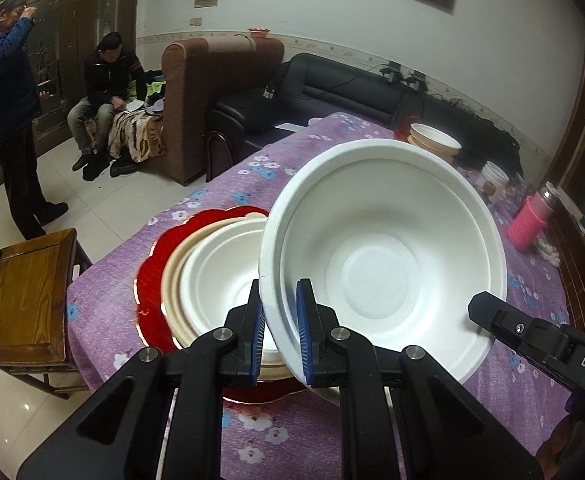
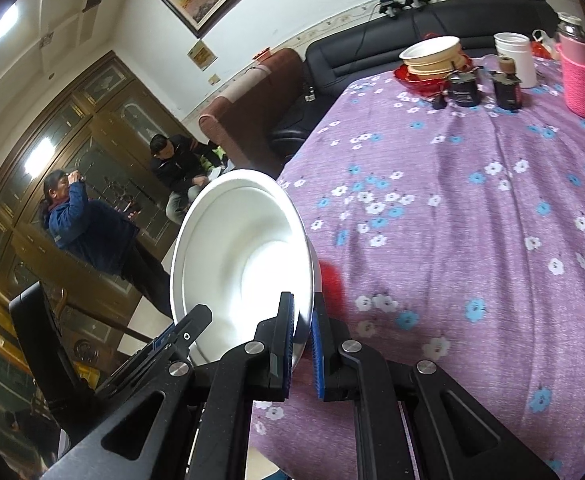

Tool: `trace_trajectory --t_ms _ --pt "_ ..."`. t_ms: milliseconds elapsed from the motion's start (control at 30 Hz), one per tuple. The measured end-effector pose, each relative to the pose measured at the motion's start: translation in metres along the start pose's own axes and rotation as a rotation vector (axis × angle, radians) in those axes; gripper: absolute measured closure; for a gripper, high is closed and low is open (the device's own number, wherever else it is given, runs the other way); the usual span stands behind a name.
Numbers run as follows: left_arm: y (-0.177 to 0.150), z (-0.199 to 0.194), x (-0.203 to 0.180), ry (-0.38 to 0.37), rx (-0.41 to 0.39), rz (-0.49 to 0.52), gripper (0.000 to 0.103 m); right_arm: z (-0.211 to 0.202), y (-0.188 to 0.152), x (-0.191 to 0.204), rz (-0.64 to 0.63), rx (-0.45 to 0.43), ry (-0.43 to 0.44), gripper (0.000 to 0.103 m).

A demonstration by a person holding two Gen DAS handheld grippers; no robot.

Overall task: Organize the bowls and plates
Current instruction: 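Lower the white foam bowl onto the bowls on the red plates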

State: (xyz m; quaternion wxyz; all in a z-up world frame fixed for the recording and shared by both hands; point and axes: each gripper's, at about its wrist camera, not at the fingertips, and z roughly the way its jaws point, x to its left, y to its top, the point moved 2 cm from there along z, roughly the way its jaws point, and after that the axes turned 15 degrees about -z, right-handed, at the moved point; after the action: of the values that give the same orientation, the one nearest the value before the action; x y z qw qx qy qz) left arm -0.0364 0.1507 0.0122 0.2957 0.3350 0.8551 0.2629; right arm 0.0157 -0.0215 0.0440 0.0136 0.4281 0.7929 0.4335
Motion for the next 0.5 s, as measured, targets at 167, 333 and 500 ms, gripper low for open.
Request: trace_trajectory --t_ms 167,333,500 --pt "0.006 0.001 0.016 0.022 -0.007 -0.029 0.09 0.013 0.002 0.015 -0.024 0.021 0.023 0.095" --pt "0.013 0.001 0.034 0.042 -0.014 -0.057 0.09 0.025 0.005 0.032 -0.054 0.043 0.045 0.095" --pt "0.018 -0.001 0.044 0.059 -0.023 -0.073 0.09 0.036 0.008 0.045 -0.074 0.06 0.061 0.095"
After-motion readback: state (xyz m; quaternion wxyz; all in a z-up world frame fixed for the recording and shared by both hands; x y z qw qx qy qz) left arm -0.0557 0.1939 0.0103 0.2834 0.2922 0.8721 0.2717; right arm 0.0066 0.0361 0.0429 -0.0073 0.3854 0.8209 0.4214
